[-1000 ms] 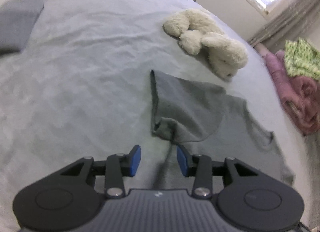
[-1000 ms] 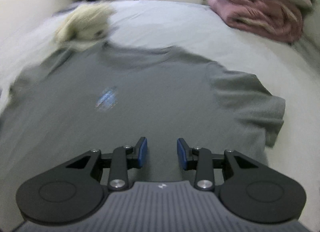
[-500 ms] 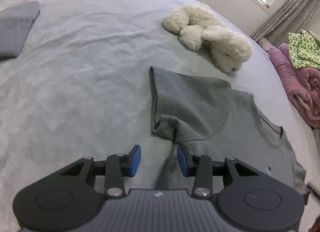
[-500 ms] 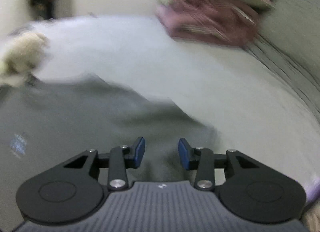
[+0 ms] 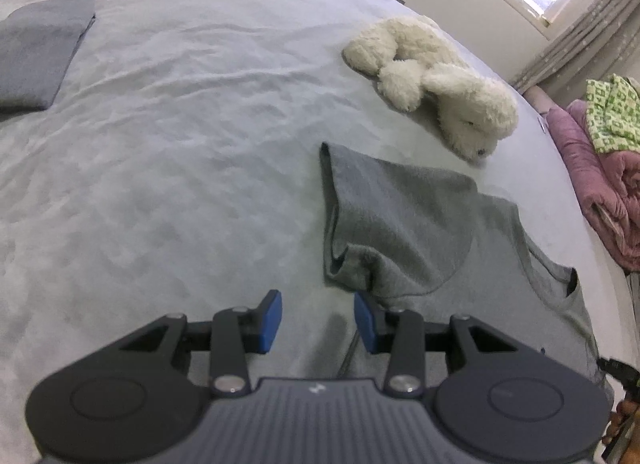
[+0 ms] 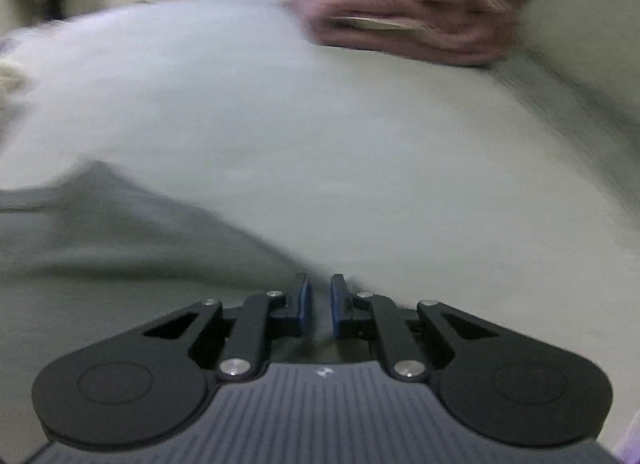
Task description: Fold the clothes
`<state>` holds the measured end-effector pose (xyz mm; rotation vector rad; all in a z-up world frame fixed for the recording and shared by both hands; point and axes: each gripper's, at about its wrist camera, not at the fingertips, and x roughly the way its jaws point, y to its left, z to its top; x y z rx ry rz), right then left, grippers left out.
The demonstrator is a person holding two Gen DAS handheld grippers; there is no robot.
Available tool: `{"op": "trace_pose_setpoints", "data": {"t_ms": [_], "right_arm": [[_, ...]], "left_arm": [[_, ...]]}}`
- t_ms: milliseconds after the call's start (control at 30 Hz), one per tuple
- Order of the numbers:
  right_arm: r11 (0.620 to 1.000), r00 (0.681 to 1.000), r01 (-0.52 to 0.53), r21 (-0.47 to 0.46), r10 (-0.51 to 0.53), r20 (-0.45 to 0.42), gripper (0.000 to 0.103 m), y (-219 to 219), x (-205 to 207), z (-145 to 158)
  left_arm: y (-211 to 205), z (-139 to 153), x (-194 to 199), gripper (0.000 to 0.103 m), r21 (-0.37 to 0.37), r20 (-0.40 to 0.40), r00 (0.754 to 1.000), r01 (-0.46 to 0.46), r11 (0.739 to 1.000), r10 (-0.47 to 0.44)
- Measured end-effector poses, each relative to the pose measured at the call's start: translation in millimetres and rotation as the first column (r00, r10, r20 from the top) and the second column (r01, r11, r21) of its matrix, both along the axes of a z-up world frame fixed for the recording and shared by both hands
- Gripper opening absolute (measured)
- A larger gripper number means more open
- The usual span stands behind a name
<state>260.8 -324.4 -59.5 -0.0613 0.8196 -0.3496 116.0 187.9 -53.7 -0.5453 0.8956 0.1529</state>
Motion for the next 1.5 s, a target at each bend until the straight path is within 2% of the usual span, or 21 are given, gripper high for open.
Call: {"op": "trace_pose_setpoints", "data": {"t_ms": [100,167,233,300,367,400,533,600,667,700,767,833,900,933,1000,1067,1167,1267,1367,1433,1500], "right_arm": [[0.998,0.997,-0.048,0.034,0.046,0.067,0.022,19.1,-10.0,13.9],[0.989,0.986,-0.137,0.049,0.131,0.106,0.022,50.1,-11.5,22.5],[0.964,0.961,-0.259,0.065,0.251,0.113,0.022,92.8,-11.5,26.5],[0.906,0.909,-0.412,0.093,0.401,0.113,0.022,141.7,-14.2,27.3],[0.824,0.833,-0.552,0.128,0.541,0.116,0.021,192.4,-18.5,26.9],[0.782,0.795,-0.606,0.144,0.595,0.118,0.016,216.9,-19.7,26.2],[0.691,0.714,-0.699,0.183,0.686,0.14,0.014,295.9,-12.5,21.0],[0.657,0.682,-0.73,0.188,0.721,0.126,0.014,326.3,0.6,13.4],[0.652,0.67,-0.739,0.17,0.736,0.09,0.014,353.3,20.4,3.9],[0.664,0.678,-0.732,0.15,0.731,0.074,0.016,366.3,31.7,-1.5],[0.671,0.684,-0.728,0.138,0.725,0.081,0.018,381.6,52.4,-3.4],[0.664,0.682,-0.729,0.168,0.725,0.095,0.018,388.3,63.5,0.2],[0.664,0.684,-0.726,0.181,0.723,0.092,0.012,390.4,68.1,3.0],[0.673,0.692,-0.719,0.172,0.715,0.096,0.01,388.5,67.8,4.6],[0.705,0.728,-0.685,0.182,0.665,0.164,0.011,373.0,60.6,14.0],[0.721,0.764,-0.645,0.255,0.596,0.248,0.017,347.6,48.2,26.0],[0.727,0.779,-0.627,0.279,0.58,0.24,0.018,329.7,31.8,28.3],[0.716,0.754,-0.657,0.237,0.628,0.193,0.018,338.8,10.6,19.5],[0.682,0.728,-0.679,0.271,0.673,0.13,0.019,360.8,-5.7,-3.4],[0.679,0.703,-0.71,0.186,0.696,0.143,0.021,377.4,-23.2,-8.7],[0.658,0.683,-0.729,0.186,0.713,0.156,0.02,384.1,-27.8,1.4]], "left_arm": [[3.1,-1.3,-0.9,0.041,-0.006,-0.007,1.0,-0.016,1.0,0.016],[3.9,-2.4,-1.1,0.041,-0.011,-0.012,1.0,-0.021,1.0,0.021],[4.7,-3.0,-1.4,0.041,-0.018,-0.016,1.0,-0.024,1.0,0.023],[6.0,-1.7,-1.0,0.041,-0.019,-0.014,1.0,-0.028,0.999,0.028],[9.7,-0.5,-2.1,0.041,-0.028,-0.012,0.999,-0.039,0.999,0.038],[11.9,-0.1,-2.6,0.041,-0.036,-0.014,0.999,-0.046,0.998,0.046],[21.6,0.4,-4.8,0.041,-0.066,-0.022,0.996,-0.084,0.994,0.082],[26.0,0.6,-5.2,0.041,-0.081,-0.029,0.995,-0.101,0.992,0.099],[29.8,2.1,-5.8,0.041,-0.106,-0.028,0.994,-0.11,0.988,0.107],[31.5,2.9,-6.3,0.041,-0.117,-0.025,0.994,-0.111,0.987,0.109],[35.0,5.4,-7.2,0.042,-0.125,-0.019,0.993,-0.118,0.985,0.117],[39.0,7.4,-8.0,0.043,-0.132,-0.014,0.992,-0.126,0.983,0.125],[43.2,7.5,-8.8,0.043,-0.139,-0.016,0.991,-0.136,0.981,0.135],[45.4,7.0,-9.2,0.043,-0.144,-0.019,0.99,-0.142,0.979,0.14],[49.8,6.0,-10.0,0.043,-0.169,-0.029,0.988,-0.157,0.973,0.155],[52.8,6.2,-10.9,0.043,-0.192,-0.032,0.986,-0.167,0.967,0.164],[53.2,9.0,-12.3,0.045,-0.209,-0.024,0.986,-0.168,0.964,0.166],[52.8,8.2,-12.2,0.047,-0.222,-0.029,0.984,-0.175,0.959,0.173],[53.7,6.1,-11.8,0.047,-0.231,-0.038,0.983,-0.182,0.956,0.178],[55.4,5.5,-12.7,0.047,-0.235,-0.041,0.982,-0.187,0.954,0.182],[59.3,4.9,-13.9,0.047,-0.239,-0.044,0.98,-0.199,0.95,0.194]]}}
